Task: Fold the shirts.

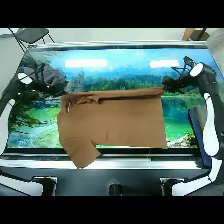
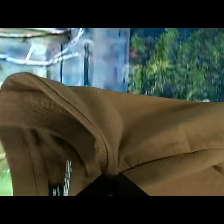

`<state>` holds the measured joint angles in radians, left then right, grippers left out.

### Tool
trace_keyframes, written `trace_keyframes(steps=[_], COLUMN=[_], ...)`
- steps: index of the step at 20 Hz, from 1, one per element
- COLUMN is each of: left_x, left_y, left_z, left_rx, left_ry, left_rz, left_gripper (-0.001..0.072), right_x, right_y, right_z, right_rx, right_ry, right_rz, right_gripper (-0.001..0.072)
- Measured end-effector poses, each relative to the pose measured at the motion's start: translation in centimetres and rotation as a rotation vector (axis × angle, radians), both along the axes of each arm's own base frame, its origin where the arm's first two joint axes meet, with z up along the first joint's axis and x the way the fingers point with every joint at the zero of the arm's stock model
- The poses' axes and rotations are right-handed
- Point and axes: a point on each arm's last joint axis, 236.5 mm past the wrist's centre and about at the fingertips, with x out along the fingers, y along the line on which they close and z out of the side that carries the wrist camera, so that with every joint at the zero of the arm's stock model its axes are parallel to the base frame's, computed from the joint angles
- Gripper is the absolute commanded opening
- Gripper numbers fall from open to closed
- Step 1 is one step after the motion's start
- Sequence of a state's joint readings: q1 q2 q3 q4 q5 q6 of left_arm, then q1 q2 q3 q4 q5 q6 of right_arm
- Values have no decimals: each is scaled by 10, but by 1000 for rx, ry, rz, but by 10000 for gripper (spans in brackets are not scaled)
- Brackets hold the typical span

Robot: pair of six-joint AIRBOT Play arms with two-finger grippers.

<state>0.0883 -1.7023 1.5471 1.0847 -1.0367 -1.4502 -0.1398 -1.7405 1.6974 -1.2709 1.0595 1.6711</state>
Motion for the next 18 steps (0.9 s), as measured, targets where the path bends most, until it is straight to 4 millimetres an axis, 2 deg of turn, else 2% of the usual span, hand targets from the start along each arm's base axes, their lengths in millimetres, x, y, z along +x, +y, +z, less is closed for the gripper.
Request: trace_keyframes(steps=[2, 4, 6, 7, 9, 15, 18], left_x=[21, 37, 42, 40, 24, -58, -91], left_y=[1, 2, 2, 2, 5, 1, -2], left_z=[2, 12, 21, 23, 21, -14, -22], left_rx=[-8, -10, -9, -6, 12, 0, -21], left_ry=[-57, -109, -129, -119, -56, 276, 403], left_rz=[29, 45, 35, 22, -29, -178, -225], left_gripper=[37, 37, 37, 37, 37, 37, 37], right_x=[25, 36, 35, 27, 6, -87, -114], right_y=[-5, -8, -9, -8, -7, -5, -4], right_z=[5, 7, 7, 5, 3, -31, -38], right_rx=[10, 10, 6, -6, -41, -80, -74], right_ry=[-97, -140, -135, -107, -32, 342, 449], right_rz=[-49, -74, -71, -50, 12, 156, 191], right_gripper=[45, 45, 45, 46, 46, 45, 46])
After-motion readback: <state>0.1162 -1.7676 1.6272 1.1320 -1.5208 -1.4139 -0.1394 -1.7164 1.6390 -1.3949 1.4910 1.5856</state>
